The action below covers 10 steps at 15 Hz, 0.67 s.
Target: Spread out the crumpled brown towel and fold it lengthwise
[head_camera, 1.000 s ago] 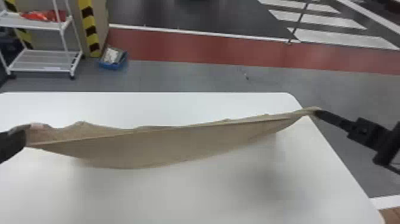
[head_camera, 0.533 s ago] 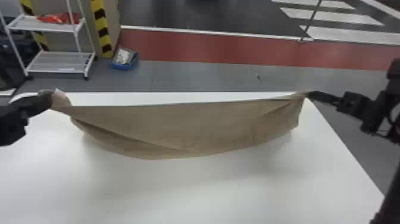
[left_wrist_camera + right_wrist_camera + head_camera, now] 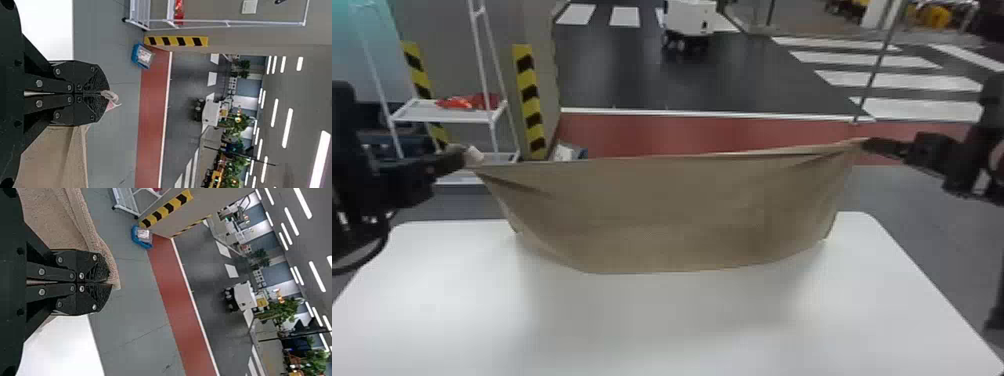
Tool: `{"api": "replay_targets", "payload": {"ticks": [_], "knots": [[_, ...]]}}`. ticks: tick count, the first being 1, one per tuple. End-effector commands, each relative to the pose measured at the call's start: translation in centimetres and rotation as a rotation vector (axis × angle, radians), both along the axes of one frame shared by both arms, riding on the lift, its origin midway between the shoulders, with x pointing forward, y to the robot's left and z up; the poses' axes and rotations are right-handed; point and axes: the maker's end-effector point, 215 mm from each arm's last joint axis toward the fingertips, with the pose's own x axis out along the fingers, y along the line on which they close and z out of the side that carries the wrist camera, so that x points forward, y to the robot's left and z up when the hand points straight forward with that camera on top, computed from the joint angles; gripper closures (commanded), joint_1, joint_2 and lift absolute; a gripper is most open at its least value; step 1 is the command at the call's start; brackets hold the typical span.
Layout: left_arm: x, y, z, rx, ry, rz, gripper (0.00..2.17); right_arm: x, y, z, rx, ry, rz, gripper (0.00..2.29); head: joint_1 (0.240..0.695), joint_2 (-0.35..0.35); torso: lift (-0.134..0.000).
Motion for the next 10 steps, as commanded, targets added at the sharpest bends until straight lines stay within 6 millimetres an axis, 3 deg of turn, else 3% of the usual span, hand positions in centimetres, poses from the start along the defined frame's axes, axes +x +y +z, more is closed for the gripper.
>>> {"api": "replay_targets", "payload": {"ticks": [1, 2, 4, 6, 7, 10], "knots": [[2.5, -0.5, 3.3, -0.015, -0.060, -0.006, 2.14, 2.1, -0.4, 3.2, -0.009, -0.076, 0.007, 1.69, 0.484, -0.097, -0.124], [2.7, -0.6, 3.8, -0.016, -0.074, -0.006, 2.14, 2.1, -0.4, 3.3, 0.000, -0.083, 0.012, 1.69, 0.464, -0.098, -0.124], [1.3, -1.2, 2.6, -0.012, -0.060, -0.015, 2.14, 1.3, 0.1, 2.8, 0.019, -0.093, 0.046, 1.69, 0.426, -0.099, -0.124], [-2.5, -1.5, -1.1, 0.017, -0.019, -0.019, 2.14, -2.2, -1.9, -0.7, 0.025, -0.066, 0.041, 1.69, 0.418, -0.101, -0.124], [-4.9, -1.8, -3.6, 0.030, 0.016, -0.023, 2.14, -4.2, -2.6, -3.6, 0.028, -0.037, 0.052, 1.69, 0.430, -0.104, -0.124], [-11.1, -2.8, -8.1, 0.045, 0.084, -0.031, 2.14, -9.1, -4.8, -10.1, 0.006, 0.027, 0.042, 1.69, 0.551, -0.142, -0.124]]}}
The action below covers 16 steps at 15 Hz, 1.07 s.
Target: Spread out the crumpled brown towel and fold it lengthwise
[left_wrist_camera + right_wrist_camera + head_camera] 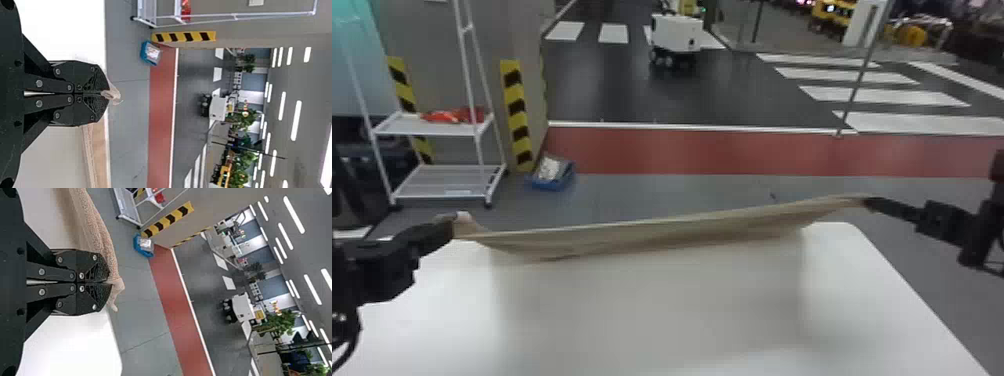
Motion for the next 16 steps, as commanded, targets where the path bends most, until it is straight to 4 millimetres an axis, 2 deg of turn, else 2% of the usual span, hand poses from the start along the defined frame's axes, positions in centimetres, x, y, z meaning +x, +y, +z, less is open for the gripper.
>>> {"api": "replay_targets", "payload": {"ticks": [1, 2, 3, 4, 6, 8, 9, 11, 14, 16], "knots": [[-4.7, -0.8, -3.0, 0.014, 0.051, 0.001, 2.14, -3.8, -1.7, -4.2, -0.011, 0.038, -0.016, 1.69, 0.590, -0.155, -0.124], [-6.1, -1.0, -3.7, 0.018, 0.067, 0.007, 2.14, -4.9, -2.0, -5.1, 0.000, 0.048, -0.019, 1.69, 0.619, -0.167, -0.124], [-7.6, -1.3, -3.9, 0.022, 0.073, 0.013, 2.14, -6.2, -2.0, -6.4, 0.002, 0.069, -0.020, 1.69, 0.673, -0.190, -0.124], [-9.1, -1.4, -4.3, 0.027, 0.090, 0.020, 2.14, -7.4, -2.1, -7.4, -0.005, 0.086, -0.023, 1.69, 0.695, -0.201, -0.124], [-11.6, -1.7, -4.8, 0.045, 0.120, 0.026, 2.14, -9.8, -1.5, -8.8, 0.026, 0.115, -0.019, 1.69, 0.695, -0.220, -0.124], [-13.3, -1.8, -4.7, 0.063, 0.132, 0.033, 2.14, -12.1, -1.0, -9.3, 0.061, 0.121, -0.020, 1.69, 0.695, -0.231, -0.124], [-14.1, -1.6, -5.2, 0.070, 0.157, 0.037, 2.14, -13.3, -0.3, -9.2, 0.079, 0.129, -0.009, 1.69, 0.695, -0.236, -0.124], [-15.3, -1.2, -6.1, 0.077, 0.203, 0.044, 2.14, -15.1, -0.3, -8.4, 0.099, 0.118, -0.019, 1.69, 0.695, -0.242, -0.124], [-16.9, -0.9, -6.5, 0.084, 0.224, 0.043, 2.13, -18.0, 0.5, -8.0, 0.142, 0.144, -0.009, 1.69, 0.695, -0.244, -0.124], [-18.2, -1.1, -7.1, 0.085, 0.266, 0.037, 2.14, -18.6, 0.4, -8.5, 0.137, 0.164, -0.015, 1.69, 0.695, -0.246, -0.124]]}}
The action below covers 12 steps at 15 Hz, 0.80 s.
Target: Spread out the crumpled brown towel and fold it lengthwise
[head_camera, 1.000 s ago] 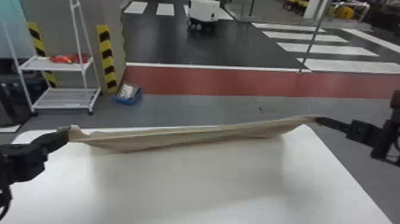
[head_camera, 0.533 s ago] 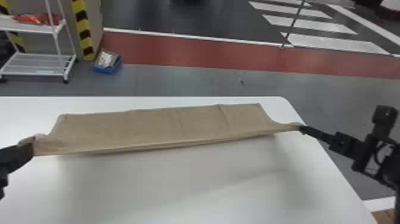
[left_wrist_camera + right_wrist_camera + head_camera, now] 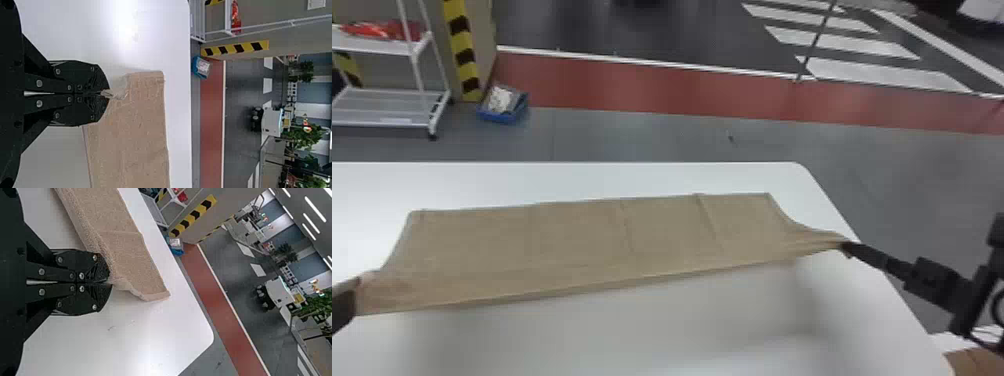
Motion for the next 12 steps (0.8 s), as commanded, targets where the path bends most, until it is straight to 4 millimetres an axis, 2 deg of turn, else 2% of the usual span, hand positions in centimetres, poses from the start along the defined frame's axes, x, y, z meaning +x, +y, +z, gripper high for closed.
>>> {"api": "replay_targets", "payload": {"ticks": [1, 3, 5, 6, 9, 12], "knots": [[-0.8, -0.1, -0.2, 0.003, 0.022, -0.001, 2.14, -0.3, 0.0, -0.2, 0.004, 0.021, -0.006, 1.69, 0.695, -0.249, -0.124], [-0.2, 0.0, 0.9, 0.013, -0.001, 0.006, 2.14, 1.1, -0.2, 0.5, -0.014, 0.014, -0.018, 1.69, 0.695, -0.255, -0.124], [1.4, 0.4, 2.2, 0.038, -0.031, 0.023, 2.12, 2.7, 0.2, 0.6, 0.008, 0.040, -0.025, 1.69, 0.695, -0.251, -0.124], [2.1, 0.5, 2.3, 0.043, -0.032, 0.026, 2.12, 3.6, 0.7, 0.7, 0.010, 0.040, -0.017, 1.69, 0.695, -0.246, -0.124], [5.7, 1.1, 1.3, 0.071, -0.015, 0.049, 2.12, 6.7, 1.6, -0.1, 0.018, 0.083, -0.012, 1.69, 0.695, -0.214, -0.124], [9.0, 0.2, -0.9, 0.087, 0.045, 0.046, 2.11, 9.2, 2.2, -1.6, 0.020, 0.139, -0.012, 1.69, 0.695, -0.187, -0.124]]}}
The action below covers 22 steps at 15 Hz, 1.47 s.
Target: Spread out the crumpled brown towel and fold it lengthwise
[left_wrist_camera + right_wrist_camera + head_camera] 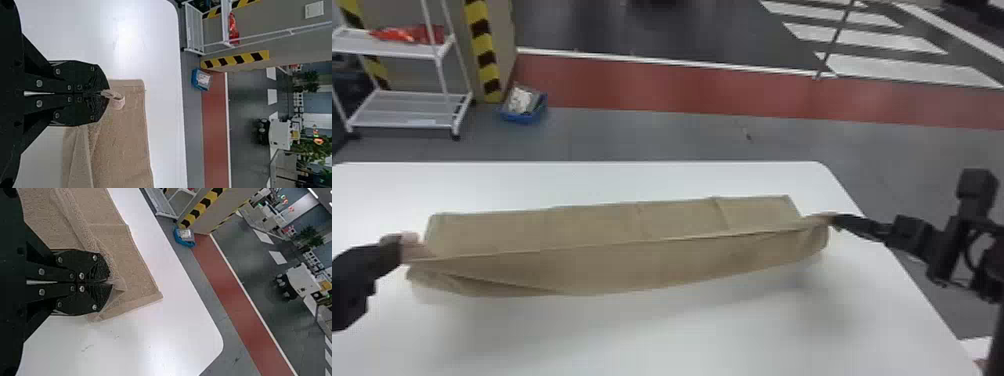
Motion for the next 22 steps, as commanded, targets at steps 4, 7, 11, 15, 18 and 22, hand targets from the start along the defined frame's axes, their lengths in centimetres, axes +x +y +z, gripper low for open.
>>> {"api": "replay_targets", "payload": {"ticks": [4, 7, 11, 15, 18, 22], "knots": [[5.7, -1.1, -0.9, 0.033, 0.040, 0.000, 2.06, 4.2, -0.4, -0.6, 0.015, 0.042, -0.016, 1.69, 0.695, -0.171, -0.124], [7.8, -2.1, 0.0, 0.045, 0.027, -0.009, 2.06, 4.9, -1.3, 0.3, 0.016, 0.036, -0.031, 1.69, 0.695, -0.177, -0.124], [9.8, -2.3, -0.7, 0.065, 0.050, -0.011, 2.06, 6.2, -2.5, -0.3, 0.011, 0.031, -0.059, 1.69, 0.695, -0.190, -0.124], [10.9, -1.9, -0.1, 0.072, 0.029, -0.003, 2.06, 7.0, -2.6, 0.2, 0.040, -0.014, -0.073, 1.69, 0.695, -0.192, -0.124], [12.8, -2.4, -0.1, 0.094, 0.027, -0.009, 1.91, 8.8, -2.2, 0.3, 0.020, -0.026, -0.063, 1.68, 0.695, -0.190, -0.124], [14.0, -3.0, -1.3, 0.144, 0.031, -0.028, 0.00, 10.6, -1.8, -1.2, -0.082, -0.018, -0.064, 0.23, 0.695, -0.184, -0.124]]}}
